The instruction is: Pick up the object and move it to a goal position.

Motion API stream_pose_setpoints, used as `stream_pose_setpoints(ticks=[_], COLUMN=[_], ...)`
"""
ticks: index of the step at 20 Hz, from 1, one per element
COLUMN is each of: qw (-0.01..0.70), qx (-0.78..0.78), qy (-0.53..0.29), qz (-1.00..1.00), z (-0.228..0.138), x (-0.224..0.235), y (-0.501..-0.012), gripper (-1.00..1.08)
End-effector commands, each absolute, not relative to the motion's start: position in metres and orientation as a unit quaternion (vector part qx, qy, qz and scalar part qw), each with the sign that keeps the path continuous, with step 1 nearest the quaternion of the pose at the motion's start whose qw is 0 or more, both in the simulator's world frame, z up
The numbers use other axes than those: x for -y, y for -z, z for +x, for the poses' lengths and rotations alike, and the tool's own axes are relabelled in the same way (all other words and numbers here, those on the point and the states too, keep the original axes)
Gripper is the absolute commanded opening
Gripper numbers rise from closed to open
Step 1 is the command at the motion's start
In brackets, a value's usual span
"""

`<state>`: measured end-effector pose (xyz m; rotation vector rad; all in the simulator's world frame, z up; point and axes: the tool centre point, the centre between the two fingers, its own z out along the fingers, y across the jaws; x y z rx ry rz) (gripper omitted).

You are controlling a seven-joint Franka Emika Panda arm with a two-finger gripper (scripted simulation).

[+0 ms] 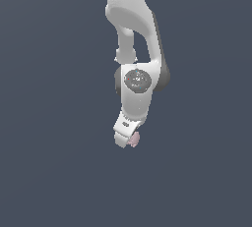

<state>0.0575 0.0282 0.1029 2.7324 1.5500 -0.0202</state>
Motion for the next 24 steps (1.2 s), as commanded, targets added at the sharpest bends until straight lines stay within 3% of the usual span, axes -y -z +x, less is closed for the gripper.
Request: stream_pose_setpoints(ticks=[1,17,24], qw=[0.0,0.0,0.0], qx=[-0.516,-0.563,-0.564], qy=[0.004,0.0,0.0], qz=[0.856,0.827,0.826], z=[0.061,0.069,0.068], x=[-0.028,-0.026,-0.026], y=[-0.101,-0.094,-0.064], gripper=[1.0,1.0,1.0])
